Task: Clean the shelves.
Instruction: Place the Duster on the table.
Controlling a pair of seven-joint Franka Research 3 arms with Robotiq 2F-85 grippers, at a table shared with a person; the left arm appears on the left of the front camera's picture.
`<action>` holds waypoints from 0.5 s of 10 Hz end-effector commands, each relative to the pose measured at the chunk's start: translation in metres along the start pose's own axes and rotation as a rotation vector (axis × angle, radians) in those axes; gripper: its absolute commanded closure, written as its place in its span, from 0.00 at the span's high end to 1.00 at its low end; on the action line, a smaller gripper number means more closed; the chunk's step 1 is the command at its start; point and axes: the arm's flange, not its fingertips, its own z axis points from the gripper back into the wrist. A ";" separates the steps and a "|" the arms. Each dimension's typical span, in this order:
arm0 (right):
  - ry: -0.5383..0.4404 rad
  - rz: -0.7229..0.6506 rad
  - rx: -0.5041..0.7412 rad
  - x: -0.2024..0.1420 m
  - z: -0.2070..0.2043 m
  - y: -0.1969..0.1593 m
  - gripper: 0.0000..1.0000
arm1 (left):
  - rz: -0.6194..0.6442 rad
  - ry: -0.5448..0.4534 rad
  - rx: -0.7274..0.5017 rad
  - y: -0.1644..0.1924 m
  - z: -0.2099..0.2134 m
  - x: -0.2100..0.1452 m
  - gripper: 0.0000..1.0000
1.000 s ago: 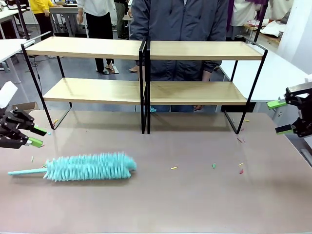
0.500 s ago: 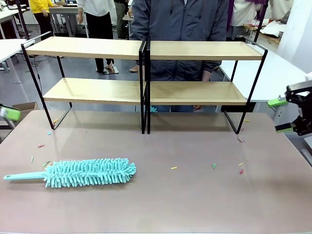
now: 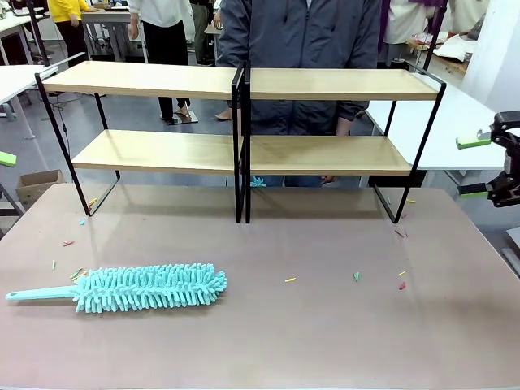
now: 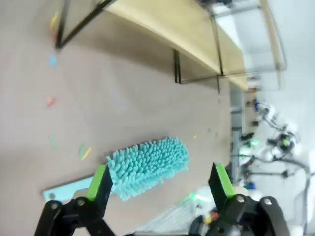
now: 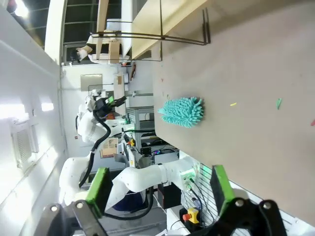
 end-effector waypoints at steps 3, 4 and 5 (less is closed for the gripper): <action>0.014 -0.003 0.014 0.001 -0.002 -0.004 1.00 | 0.154 0.018 -0.045 0.011 -0.001 0.009 1.00; 0.014 -0.003 0.014 0.001 -0.002 -0.004 1.00 | 0.154 0.018 -0.045 0.011 -0.001 0.009 1.00; 0.014 -0.003 0.014 0.001 -0.002 -0.004 1.00 | 0.154 0.018 -0.045 0.011 -0.001 0.009 1.00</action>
